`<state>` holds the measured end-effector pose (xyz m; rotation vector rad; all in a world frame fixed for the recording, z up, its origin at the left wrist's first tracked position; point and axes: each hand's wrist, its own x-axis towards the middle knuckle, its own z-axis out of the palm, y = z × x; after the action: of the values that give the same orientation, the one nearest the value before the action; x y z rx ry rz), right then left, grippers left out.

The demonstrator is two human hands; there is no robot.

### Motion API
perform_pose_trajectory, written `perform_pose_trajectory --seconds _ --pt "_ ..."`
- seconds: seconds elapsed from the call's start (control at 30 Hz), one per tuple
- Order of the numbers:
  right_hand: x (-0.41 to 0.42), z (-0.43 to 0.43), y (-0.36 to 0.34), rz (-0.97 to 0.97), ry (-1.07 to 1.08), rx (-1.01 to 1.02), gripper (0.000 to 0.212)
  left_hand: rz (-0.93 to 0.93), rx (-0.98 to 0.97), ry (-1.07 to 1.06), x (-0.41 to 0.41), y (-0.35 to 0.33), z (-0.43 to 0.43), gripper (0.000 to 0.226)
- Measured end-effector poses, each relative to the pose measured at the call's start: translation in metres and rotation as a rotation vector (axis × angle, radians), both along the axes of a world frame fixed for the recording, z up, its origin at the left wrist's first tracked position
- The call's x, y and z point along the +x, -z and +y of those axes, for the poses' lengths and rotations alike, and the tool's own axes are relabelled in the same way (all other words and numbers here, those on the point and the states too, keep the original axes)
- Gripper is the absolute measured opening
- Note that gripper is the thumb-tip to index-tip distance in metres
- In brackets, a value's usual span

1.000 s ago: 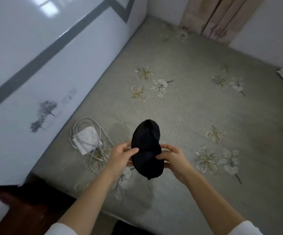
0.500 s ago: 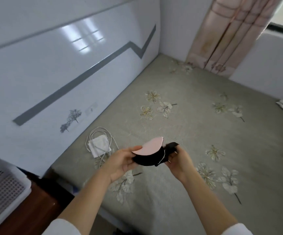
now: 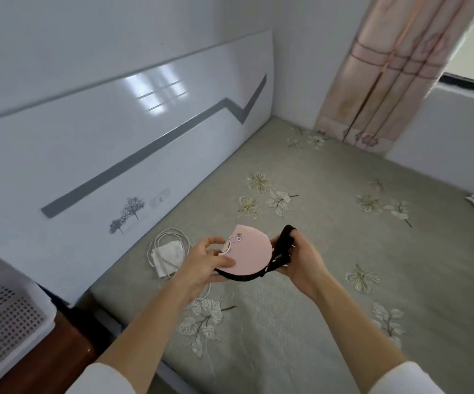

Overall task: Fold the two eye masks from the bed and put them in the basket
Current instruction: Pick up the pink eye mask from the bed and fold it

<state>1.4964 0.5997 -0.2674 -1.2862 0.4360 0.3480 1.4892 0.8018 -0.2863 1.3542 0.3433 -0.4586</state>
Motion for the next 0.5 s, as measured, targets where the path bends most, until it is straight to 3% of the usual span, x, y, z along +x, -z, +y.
perform_pose_trajectory --seconds 0.1,0.3,0.5 --pt "0.002 0.011 -0.001 -0.008 -0.04 -0.155 0.024 -0.05 0.023 0.069 -0.002 -0.005 -0.003 0.059" --pt "0.001 0.023 -0.002 -0.117 -0.046 -0.275 0.017 0.002 -0.056 -0.052 -0.002 -0.013 -0.008 0.022" --pt "0.004 0.015 -0.01 -0.127 -0.085 -0.309 0.018 -0.043 0.025 -0.023 -0.001 -0.011 0.002 0.03"
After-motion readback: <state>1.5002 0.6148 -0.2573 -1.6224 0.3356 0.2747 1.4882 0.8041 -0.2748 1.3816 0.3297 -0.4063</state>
